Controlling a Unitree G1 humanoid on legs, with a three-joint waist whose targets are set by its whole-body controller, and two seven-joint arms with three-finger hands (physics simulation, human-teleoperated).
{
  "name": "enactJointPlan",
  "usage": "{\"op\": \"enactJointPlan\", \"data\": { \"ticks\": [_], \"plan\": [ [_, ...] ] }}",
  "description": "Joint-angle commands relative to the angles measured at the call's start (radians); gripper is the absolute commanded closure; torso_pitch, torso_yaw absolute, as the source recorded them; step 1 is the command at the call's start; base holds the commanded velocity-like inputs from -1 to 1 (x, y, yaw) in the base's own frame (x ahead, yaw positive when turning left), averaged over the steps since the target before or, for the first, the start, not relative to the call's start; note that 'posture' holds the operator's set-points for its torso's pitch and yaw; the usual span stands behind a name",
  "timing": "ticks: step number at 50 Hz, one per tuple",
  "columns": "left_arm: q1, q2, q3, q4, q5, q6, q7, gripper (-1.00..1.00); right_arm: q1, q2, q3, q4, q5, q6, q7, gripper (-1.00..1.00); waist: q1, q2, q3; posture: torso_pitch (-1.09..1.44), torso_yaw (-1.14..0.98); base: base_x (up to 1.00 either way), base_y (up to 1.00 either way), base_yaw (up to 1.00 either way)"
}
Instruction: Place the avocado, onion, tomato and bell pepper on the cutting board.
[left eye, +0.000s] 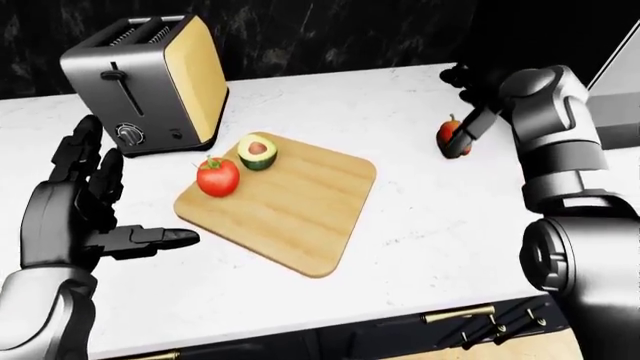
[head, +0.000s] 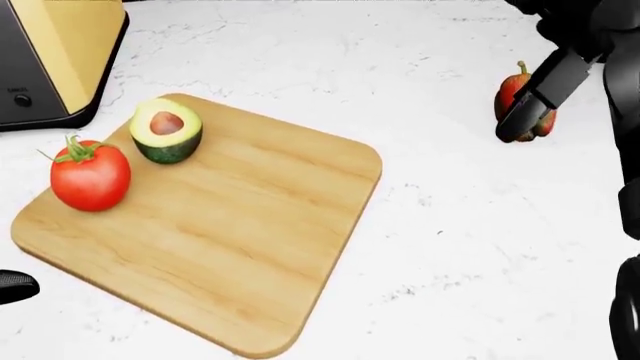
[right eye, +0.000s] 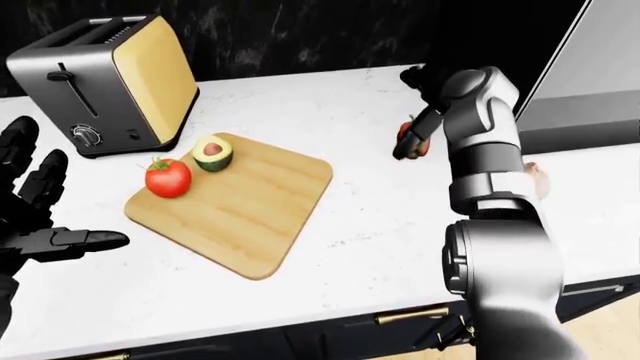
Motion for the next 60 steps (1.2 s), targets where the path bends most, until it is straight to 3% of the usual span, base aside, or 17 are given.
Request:
{"op": "enactJointPlan", "data": {
  "ticks": [1,37,38,43,47,60],
  "plan": [
    [-0.020,0.016,0.013,-0.032,-0.004,-0.025,0.004,-1.00,-0.038,-0.014,-0.006,-0.040,-0.001,-0.010,-0.013,-1.00,0.000,0.000,-0.026,0.00,0.04,0.00,0.00,0.00],
    [-0.029,0.029,0.020,-0.029,-0.008,-0.017,0.009,-1.00,0.079,-0.011,-0.013,-0.134,-0.019,0.046,0.025,-1.00,0.006,-0.008,-0.026,0.00,0.04,0.00,0.00,0.00],
    [-0.029,0.029,0.019,-0.029,-0.009,-0.016,0.009,-1.00,0.087,-0.010,-0.012,-0.142,-0.020,0.047,0.033,-0.88,0.007,-0.008,-0.026,0.00,0.04,0.00,0.00,0.00],
    [-0.024,0.027,0.019,-0.026,-0.008,-0.025,0.008,-1.00,0.090,-0.008,-0.012,-0.143,-0.022,0.045,0.032,-0.76,0.007,-0.009,-0.026,0.00,0.04,0.00,0.00,0.00],
    [-0.019,0.026,0.026,-0.024,-0.009,-0.031,0.005,-1.00,0.089,-0.001,-0.009,-0.126,-0.023,0.029,0.022,-0.48,0.006,-0.009,-0.027,0.00,0.04,0.00,0.00,0.00],
    [-0.011,0.027,0.039,-0.027,-0.011,-0.036,0.000,-1.00,0.082,-0.002,-0.005,-0.134,-0.041,0.020,0.037,-0.08,0.007,-0.010,-0.028,0.00,0.04,0.00,0.00,0.00]
  ]
}}
